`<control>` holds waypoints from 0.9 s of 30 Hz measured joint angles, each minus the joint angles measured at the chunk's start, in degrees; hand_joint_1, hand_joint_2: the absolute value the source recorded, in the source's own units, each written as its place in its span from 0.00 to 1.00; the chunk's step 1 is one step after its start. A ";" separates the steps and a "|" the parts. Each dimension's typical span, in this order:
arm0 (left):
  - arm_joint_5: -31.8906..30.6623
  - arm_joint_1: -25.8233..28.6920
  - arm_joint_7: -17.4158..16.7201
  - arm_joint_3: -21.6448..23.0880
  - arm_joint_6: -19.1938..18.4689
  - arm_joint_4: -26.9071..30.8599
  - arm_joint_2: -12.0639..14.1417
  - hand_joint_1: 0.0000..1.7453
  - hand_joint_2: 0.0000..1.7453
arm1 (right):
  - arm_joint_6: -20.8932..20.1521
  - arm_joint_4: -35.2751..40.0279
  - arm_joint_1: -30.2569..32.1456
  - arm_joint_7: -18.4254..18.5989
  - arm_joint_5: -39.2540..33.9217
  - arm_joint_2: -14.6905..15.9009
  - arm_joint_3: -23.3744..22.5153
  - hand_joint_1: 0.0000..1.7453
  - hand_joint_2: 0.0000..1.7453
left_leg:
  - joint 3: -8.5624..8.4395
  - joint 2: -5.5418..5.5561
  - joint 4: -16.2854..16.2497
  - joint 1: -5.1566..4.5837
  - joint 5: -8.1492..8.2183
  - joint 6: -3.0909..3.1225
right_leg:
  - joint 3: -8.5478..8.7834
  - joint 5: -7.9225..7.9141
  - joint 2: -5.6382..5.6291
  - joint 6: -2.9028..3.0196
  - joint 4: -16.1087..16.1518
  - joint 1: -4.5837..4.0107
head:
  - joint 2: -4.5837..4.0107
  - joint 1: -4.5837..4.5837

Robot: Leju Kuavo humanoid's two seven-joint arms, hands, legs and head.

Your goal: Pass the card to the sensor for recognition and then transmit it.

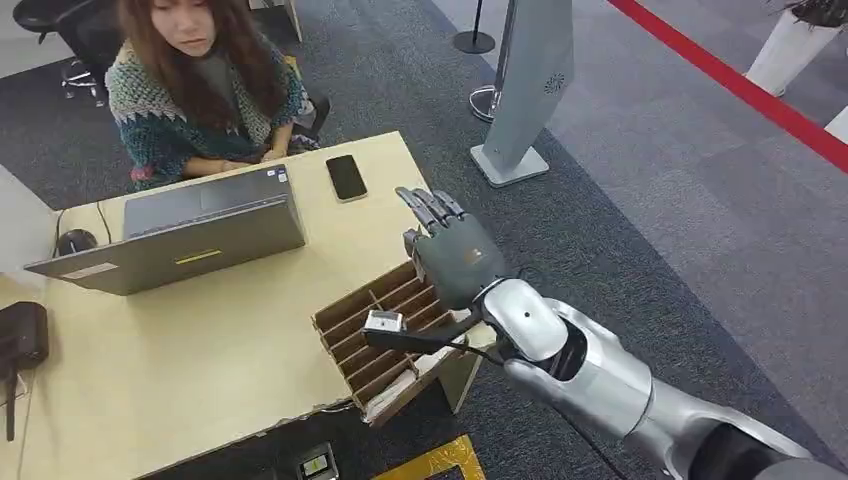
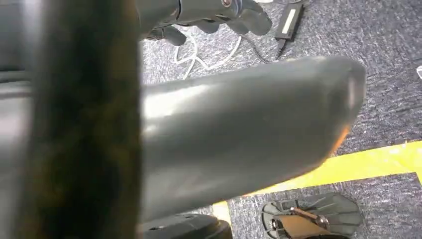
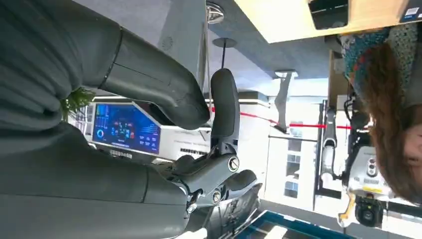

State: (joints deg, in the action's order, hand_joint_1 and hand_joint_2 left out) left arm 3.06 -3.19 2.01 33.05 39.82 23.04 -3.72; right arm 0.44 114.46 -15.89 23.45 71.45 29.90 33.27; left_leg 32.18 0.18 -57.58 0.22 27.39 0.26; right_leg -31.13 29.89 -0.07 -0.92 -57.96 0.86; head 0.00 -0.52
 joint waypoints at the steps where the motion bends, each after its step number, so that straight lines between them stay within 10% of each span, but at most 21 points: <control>1: 0.00 -0.11 -0.09 0.37 -0.20 0.00 0.04 0.00 0.00 | -0.33 -0.04 -0.62 -0.28 -0.44 0.00 0.00 1.00 1.00 | 0.00 0.00 0.00 0.00 0.00 0.00 | -0.01 0.00 0.00 0.00 0.00 0.00 | -0.02 0.00; 9: -0.61 -3.26 -5.40 6.01 -3.21 0.55 0.74 0.00 0.00 | -5.05 -5.49 -14.39 -3.06 -9.53 -0.94 2.38 1.00 1.00 | 0.08 0.06 0.01 0.00 -0.12 0.04 | 0.04 -0.04 0.07 0.00 -0.04 -0.02 | -0.02 0.00; 27: 3.37 -5.98 -6.41 15.87 -2.73 1.09 2.40 0.00 0.00 | 4.44 -42.74 -41.11 -6.16 -21.16 -12.72 12.92 1.00 1.00 | 0.20 0.38 0.00 0.03 -0.21 -0.04 | -0.03 -0.05 0.34 0.01 -0.05 -0.05 | -0.02 0.02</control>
State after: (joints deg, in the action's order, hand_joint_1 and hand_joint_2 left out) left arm 6.43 -9.18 -4.39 48.92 37.09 24.13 -1.31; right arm 4.88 71.73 -57.00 17.29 50.29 17.18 46.19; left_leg 32.38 0.56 -57.58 0.25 27.18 0.22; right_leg -31.16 29.84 0.27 -0.91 -58.01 0.81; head -0.02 -0.50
